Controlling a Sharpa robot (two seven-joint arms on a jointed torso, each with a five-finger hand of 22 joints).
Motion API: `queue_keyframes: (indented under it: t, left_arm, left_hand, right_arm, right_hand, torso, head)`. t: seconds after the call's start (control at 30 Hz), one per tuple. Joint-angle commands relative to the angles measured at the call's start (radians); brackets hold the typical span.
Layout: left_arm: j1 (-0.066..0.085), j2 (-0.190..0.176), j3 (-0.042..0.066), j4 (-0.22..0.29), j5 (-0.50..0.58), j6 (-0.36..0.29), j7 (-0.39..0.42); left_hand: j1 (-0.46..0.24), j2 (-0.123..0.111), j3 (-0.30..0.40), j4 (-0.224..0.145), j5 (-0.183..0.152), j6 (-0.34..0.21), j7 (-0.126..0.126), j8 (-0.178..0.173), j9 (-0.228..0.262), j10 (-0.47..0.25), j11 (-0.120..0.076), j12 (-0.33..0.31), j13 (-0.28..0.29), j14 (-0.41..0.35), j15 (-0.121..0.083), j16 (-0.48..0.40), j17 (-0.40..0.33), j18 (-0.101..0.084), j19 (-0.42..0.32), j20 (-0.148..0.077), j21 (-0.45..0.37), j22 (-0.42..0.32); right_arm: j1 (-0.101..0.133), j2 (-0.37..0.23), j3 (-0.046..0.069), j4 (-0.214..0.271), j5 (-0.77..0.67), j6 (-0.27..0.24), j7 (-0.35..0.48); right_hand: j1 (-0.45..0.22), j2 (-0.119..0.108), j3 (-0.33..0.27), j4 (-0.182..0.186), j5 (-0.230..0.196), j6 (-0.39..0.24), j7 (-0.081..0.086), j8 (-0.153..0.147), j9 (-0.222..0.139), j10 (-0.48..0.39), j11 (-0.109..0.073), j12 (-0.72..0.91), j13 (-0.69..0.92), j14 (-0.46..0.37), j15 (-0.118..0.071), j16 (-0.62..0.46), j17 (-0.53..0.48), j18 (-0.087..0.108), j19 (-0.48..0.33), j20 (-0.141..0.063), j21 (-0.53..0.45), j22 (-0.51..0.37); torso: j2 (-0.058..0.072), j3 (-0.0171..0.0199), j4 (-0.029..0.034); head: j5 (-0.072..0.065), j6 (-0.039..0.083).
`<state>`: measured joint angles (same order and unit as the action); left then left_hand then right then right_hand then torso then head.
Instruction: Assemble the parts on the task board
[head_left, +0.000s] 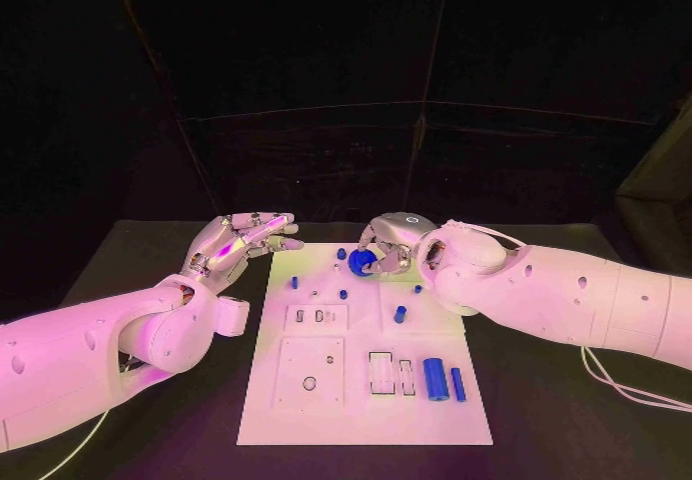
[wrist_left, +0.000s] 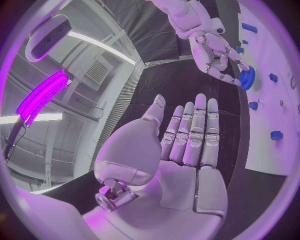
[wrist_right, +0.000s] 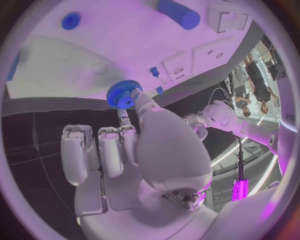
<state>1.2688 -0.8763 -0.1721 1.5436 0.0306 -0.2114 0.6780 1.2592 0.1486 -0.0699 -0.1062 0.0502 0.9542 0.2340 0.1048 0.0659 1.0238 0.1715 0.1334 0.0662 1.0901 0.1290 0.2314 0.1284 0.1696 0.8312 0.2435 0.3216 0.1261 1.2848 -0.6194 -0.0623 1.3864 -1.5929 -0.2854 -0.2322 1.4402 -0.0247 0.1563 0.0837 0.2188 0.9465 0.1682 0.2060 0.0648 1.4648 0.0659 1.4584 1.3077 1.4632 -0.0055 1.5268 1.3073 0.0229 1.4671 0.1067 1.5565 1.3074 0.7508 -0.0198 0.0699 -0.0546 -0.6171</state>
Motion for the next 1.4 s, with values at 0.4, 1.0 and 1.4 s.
queue_keyframes:
  t: [0.4,1.0,1.4]
  left_arm:
    - [0.001,0.005,0.001,0.001,-0.004,0.014,0.007]
    - [0.001,0.007,0.001,0.001,-0.004,0.015,0.007]
    - [0.002,0.007,0.001,0.001,-0.004,0.014,0.006]
  left_hand:
    - [0.0,0.012,0.0,-0.007,0.004,0.003,0.0,-0.004,0.0,0.001,0.005,-0.005,0.0,0.008,-0.002,-0.004,0.001,0.015,0.008,0.0,-0.004,-0.001]
    - [0.0,0.012,0.0,-0.007,0.004,0.003,0.0,-0.004,0.0,0.001,0.005,-0.005,0.0,0.008,-0.002,-0.004,0.001,0.015,0.008,0.0,-0.004,-0.001]
    - [0.0,0.012,0.0,-0.007,0.004,0.003,0.0,-0.004,0.0,0.001,0.005,-0.005,0.0,0.008,-0.002,-0.004,0.001,0.015,0.008,0.0,-0.004,-0.001]
  right_arm:
    - [0.001,0.126,0.0,-0.093,-0.081,-0.014,-0.028]
    - [-0.011,0.183,0.0,-0.153,-0.088,0.082,-0.051]
    - [-0.013,0.197,0.0,-0.17,-0.09,0.078,-0.061]
  right_hand:
    - [-0.017,-0.002,0.013,-0.002,0.003,0.03,-0.025,-0.005,0.001,0.032,-0.009,0.0,0.145,0.084,-0.007,0.005,0.149,-0.017,0.085,-0.006,0.006,0.239]
    - [-0.047,-0.024,0.028,-0.007,-0.022,0.014,-0.017,-0.029,0.0,0.022,-0.002,-0.016,0.132,0.082,-0.002,0.003,0.144,-0.016,0.083,-0.003,0.005,0.235]
    - [-0.117,-0.053,0.0,0.015,-0.123,-0.096,0.005,-0.104,-0.002,0.003,0.019,-0.045,0.106,0.082,0.017,0.001,0.143,-0.015,0.079,0.014,0.003,0.231]
  torso:
    - [0.001,0.0015,-0.0017]
    - [0.001,0.0022,-0.0024]
    - [0.001,0.0018,-0.0025]
  head:
    - [0.016,-0.008]
    - [0.017,-0.014]
    - [0.018,-0.015]
